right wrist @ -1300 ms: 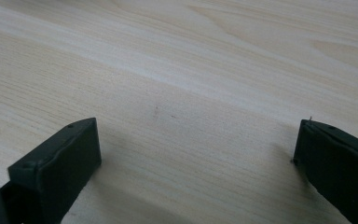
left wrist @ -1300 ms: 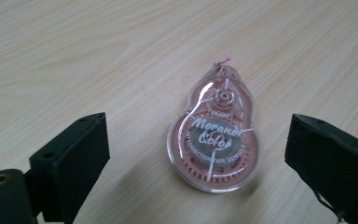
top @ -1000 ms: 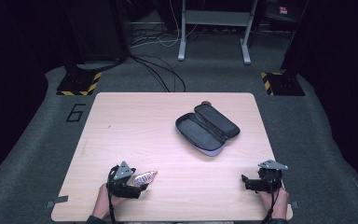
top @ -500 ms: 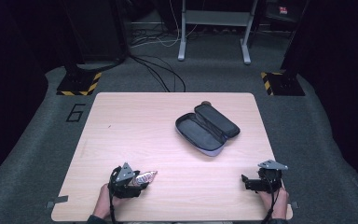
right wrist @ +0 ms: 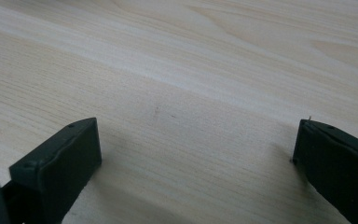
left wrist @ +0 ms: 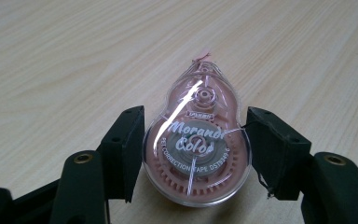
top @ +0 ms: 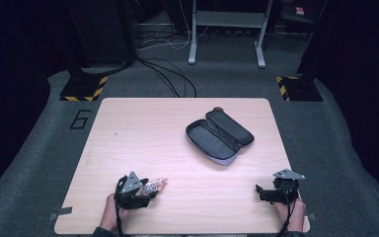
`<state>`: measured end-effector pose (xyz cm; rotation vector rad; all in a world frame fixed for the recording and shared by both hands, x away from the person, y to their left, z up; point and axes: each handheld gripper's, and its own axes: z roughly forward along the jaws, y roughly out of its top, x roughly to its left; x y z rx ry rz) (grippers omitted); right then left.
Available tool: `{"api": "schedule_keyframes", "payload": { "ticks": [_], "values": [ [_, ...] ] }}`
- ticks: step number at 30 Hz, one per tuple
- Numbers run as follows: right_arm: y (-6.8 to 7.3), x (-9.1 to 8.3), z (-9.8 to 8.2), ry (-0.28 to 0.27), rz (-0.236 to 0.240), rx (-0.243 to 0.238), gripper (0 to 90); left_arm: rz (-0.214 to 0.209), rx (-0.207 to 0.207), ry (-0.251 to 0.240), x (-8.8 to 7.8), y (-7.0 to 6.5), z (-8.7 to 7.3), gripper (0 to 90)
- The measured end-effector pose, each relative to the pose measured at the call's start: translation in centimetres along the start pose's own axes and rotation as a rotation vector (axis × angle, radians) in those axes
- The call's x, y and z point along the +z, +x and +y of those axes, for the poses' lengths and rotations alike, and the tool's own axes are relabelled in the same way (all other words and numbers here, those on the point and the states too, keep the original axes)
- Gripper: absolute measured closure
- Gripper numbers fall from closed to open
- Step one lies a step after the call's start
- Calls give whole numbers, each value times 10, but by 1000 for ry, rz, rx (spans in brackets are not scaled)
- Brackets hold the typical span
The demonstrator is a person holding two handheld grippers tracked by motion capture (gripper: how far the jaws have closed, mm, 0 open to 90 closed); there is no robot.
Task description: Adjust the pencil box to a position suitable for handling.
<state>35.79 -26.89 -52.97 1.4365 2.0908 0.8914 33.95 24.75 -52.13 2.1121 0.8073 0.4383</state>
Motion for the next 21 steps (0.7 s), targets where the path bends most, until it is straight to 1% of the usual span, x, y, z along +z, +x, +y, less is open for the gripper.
{"api": "schedule_keyframes", "payload": {
  "ticks": [3, 4, 5, 6, 7, 8, 9, 11, 15, 17, 19, 21],
  "values": [
    [0, 0, 0, 0, 0, 0, 3, 21, -21, -18, -5, 0, 1, 396],
    [0, 0, 0, 0, 0, 0, 3, 38, -31, -29, -8, 0, 2, 395],
    [0, 0, 0, 0, 0, 0, 3, 44, -37, -29, -10, 0, 2, 395],
    [0, 0, 0, 0, 0, 0, 3, 57, -40, -32, -11, 0, 2, 396],
    [0, 0, 0, 0, -1, 2, 2, 82, -44, -43, -12, 1, 2, 396],
    [0, 0, 0, 0, -1, 2, 2, 98, -48, -45, -13, 1, 2, 395],
    [0, 0, 0, 0, -1, 2, 2, 103, -53, -35, -16, 1, 2, 395],
    [0, 0, 0, 3, -1, 2, 2, 133, -80, -43, -19, 2, 2, 396],
    [0, 0, 0, 2, -1, 4, 1, 202, -132, -55, -26, 7, 1, 395],
    [0, 0, 0, 1, 0, 5, 1, 240, -157, -46, -27, 8, 0, 395],
    [0, 0, 0, 1, 0, 5, 1, 273, -195, -40, -26, 11, -2, 395],
    [0, 0, 0, 2, 0, 6, 1, 309, -212, -27, -25, 13, -4, 395]
  ]
}}
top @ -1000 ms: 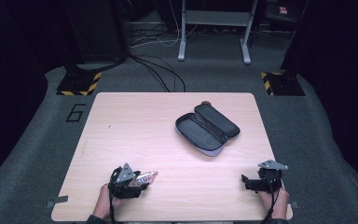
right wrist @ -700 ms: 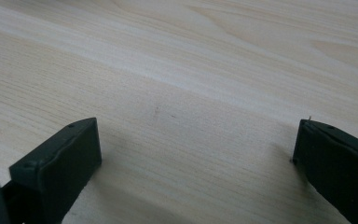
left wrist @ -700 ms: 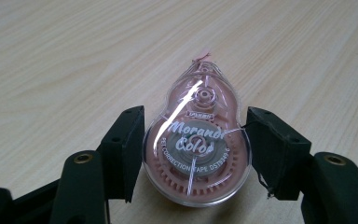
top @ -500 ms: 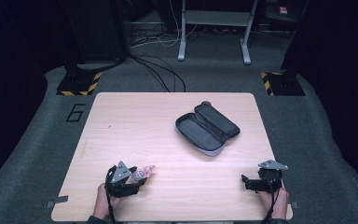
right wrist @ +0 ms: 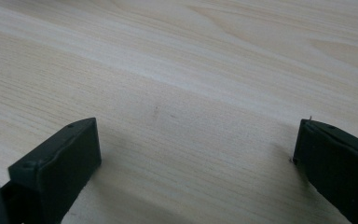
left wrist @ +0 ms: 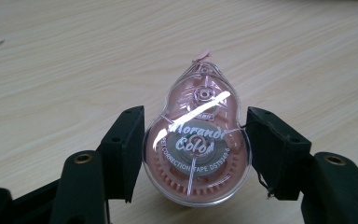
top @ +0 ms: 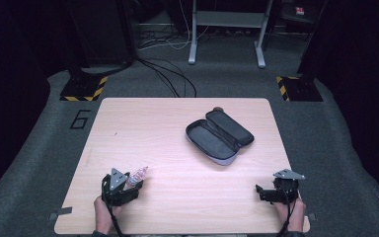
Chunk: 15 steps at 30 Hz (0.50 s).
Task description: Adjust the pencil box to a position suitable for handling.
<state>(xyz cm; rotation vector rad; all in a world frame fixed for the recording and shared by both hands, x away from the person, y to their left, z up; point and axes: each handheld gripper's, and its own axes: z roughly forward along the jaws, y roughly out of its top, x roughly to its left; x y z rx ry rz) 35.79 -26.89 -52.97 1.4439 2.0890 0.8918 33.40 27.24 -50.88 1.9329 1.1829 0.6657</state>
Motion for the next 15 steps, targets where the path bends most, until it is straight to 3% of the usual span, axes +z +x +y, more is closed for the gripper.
{"api": "schedule_keyframes", "payload": {
  "ticks": [5, 9, 15],
  "values": [
    [0, 0, 0, -1, 0, -4, 1, 55, -53, 34, 4, 3, -5, 395],
    [0, 0, 0, -1, 0, -4, 1, 77, -63, 80, 6, 5, -9, 395],
    [0, 0, 0, -1, 0, -4, 1, 93, -65, 101, 11, 5, -13, 393]
  ]
}}
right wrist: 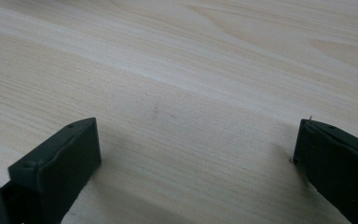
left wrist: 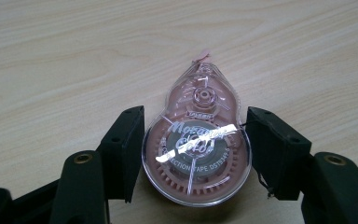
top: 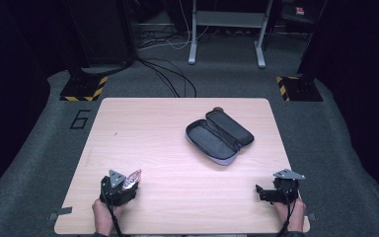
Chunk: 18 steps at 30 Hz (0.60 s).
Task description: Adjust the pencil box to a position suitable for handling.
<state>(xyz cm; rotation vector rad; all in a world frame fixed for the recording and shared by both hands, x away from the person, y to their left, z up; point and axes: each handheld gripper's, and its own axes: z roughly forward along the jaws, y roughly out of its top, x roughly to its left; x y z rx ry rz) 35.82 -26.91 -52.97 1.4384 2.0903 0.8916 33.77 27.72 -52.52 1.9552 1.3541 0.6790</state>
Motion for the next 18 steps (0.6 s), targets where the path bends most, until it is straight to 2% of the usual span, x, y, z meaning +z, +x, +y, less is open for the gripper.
{"api": "schedule_keyframes", "payload": {
  "ticks": [1, 2, 5, 8, 11, 12, 13, 15, 18],
  "values": [
    [0, 0, 0, 3, -1, 0, 1, -4, -13, 0, 1, -1, 0, 393],
    [0, 0, 0, 3, -1, 0, 1, -5, -3, 14, 0, -1, 0, 393],
    [0, 0, 0, 2, -1, 0, 1, 1, -12, -3, 1, -2, 0, 388],
    [0, 0, 0, 3, -1, 0, 1, -23, 1, 26, 1, -1, 2, 372],
    [0, 0, 0, 3, -1, 0, 1, -24, 2, 13, -2, -1, 3, 221],
    [0, 0, 0, 2, -1, 1, 1, -37, 10, 27, -4, 0, 4, 201],
    [0, 0, 0, 0, 0, 0, 1, -25, 2, 10, -5, 0, 3, 189],
    [0, 0, 0, 1, 0, 0, 1, -38, -3, 10, -10, 2, 3, 149],
    [0, 0, 0, 1, -1, 2, 1, -38, -16, -7, -19, 7, 1, 121]
  ]
}}
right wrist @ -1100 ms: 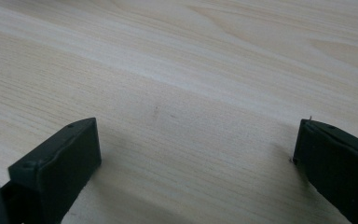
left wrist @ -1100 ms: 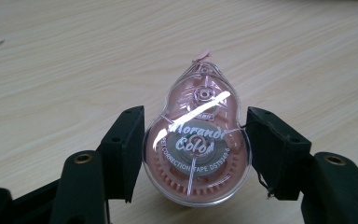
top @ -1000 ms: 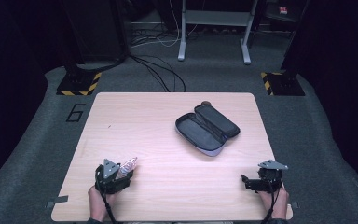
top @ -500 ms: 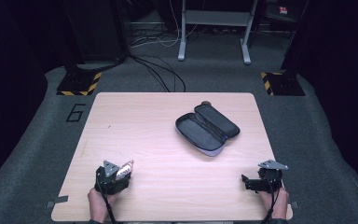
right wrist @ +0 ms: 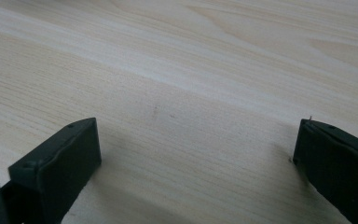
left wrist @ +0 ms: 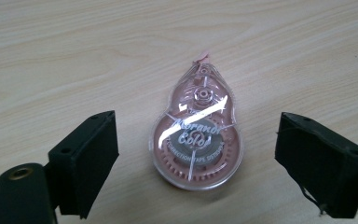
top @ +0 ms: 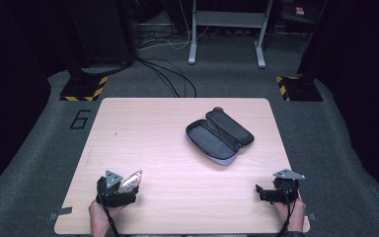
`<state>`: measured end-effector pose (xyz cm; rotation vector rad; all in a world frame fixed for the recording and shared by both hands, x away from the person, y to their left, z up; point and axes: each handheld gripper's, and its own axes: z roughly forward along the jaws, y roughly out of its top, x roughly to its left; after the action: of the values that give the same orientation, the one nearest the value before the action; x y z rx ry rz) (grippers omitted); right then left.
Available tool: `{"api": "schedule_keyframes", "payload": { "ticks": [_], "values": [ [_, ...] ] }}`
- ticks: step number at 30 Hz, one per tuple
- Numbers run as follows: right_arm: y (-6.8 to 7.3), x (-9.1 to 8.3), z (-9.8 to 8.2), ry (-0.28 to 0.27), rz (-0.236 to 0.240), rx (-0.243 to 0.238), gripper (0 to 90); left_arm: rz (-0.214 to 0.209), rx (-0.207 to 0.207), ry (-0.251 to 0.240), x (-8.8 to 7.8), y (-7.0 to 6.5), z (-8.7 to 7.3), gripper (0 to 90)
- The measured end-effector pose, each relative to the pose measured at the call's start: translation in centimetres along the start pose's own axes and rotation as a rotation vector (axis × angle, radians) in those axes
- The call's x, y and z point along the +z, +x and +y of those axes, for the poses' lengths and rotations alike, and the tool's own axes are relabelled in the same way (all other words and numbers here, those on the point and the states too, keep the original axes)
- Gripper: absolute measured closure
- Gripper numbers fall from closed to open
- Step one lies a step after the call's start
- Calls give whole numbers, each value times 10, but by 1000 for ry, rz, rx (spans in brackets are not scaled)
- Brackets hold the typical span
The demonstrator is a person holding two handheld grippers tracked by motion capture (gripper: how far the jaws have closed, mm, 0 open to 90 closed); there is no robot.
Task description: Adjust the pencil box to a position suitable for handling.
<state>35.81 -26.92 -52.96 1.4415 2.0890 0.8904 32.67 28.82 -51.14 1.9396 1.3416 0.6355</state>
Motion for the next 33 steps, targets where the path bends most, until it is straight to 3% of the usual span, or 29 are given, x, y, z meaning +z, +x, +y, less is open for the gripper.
{"api": "schedule_keyframes", "payload": {
  "ticks": [4, 5, 9, 12, 17, 23, 25, 33],
  "values": [
    [1, 0, 0, 2, -3, 11, 2, 16, -16, -10, -7, 7, -5, 56],
    [0, 0, 0, 1, -5, 13, 2, 39, -30, -25, -9, 13, -10, 43],
    [0, 0, 0, 6, -11, 15, 2, 61, -41, -8, -13, 26, -20, 3],
    [0, 0, 0, 7, -14, 15, 3, 71, -23, 2, -14, 32, -26, 1],
    [0, 0, 1, 4, -24, 26, 0, 55, -17, 12, -13, 32, -32, 0],
    [-3, -1, 6, -23, -21, 92, 0, 49, 11, 39, -8, 29, -33, 0],
    [0, -1, 16, -30, -19, 115, 0, 38, -6, 37, -6, 29, -32, 0],
    [8, 4, 47, -38, 6, 132, 12, 22, -30, 48, -4, 33, -32, 0]
  ]
}}
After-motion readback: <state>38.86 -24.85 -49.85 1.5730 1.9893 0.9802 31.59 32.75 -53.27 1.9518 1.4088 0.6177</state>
